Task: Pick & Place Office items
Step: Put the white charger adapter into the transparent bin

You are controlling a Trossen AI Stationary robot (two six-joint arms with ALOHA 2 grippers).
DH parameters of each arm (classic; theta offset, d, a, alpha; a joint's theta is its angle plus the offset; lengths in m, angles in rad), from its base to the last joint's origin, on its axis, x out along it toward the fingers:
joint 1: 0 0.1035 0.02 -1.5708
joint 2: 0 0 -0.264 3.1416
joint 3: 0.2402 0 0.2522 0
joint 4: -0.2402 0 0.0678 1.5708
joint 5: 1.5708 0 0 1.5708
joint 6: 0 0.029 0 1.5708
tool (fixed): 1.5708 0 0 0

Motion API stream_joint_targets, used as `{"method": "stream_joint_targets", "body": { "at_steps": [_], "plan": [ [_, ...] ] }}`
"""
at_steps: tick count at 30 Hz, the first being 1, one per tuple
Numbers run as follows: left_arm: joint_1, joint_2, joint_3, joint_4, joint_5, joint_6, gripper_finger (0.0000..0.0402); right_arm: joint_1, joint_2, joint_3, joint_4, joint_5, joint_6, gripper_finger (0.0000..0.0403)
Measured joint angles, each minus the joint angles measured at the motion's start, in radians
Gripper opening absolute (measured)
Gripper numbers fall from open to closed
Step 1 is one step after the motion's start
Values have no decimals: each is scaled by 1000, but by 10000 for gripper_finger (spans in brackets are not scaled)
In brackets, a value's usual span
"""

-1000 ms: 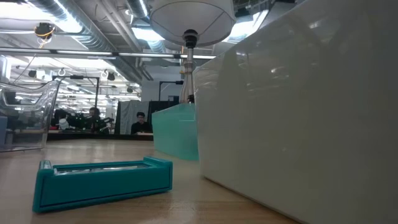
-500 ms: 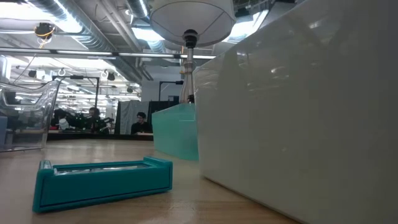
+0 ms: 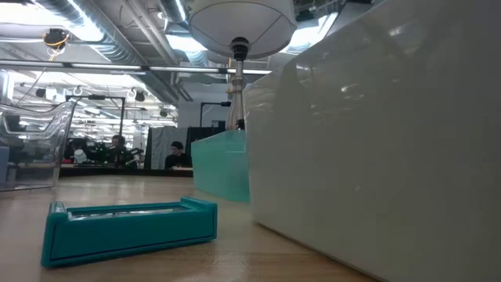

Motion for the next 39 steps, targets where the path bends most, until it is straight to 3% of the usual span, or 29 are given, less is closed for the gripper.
{"method": "stream_joint_targets", "body": {
  "at_steps": [5,12,21,32,39],
  "plan": [
    [9,6,0,1,8,13,197,-4,0,0,5,-5,-11,207],
    [7,6,0,0,-2,76,123,-4,0,0,16,-22,-6,208],
    [-1,6,2,3,8,84,122,-6,0,-1,42,-36,46,212],
    [-7,9,-2,-60,-4,0,119,-21,-2,0,51,-19,76,315],
    [-38,5,0,-242,-108,-235,119,-33,-48,0,-20,-20,77,343]
  ]
}}
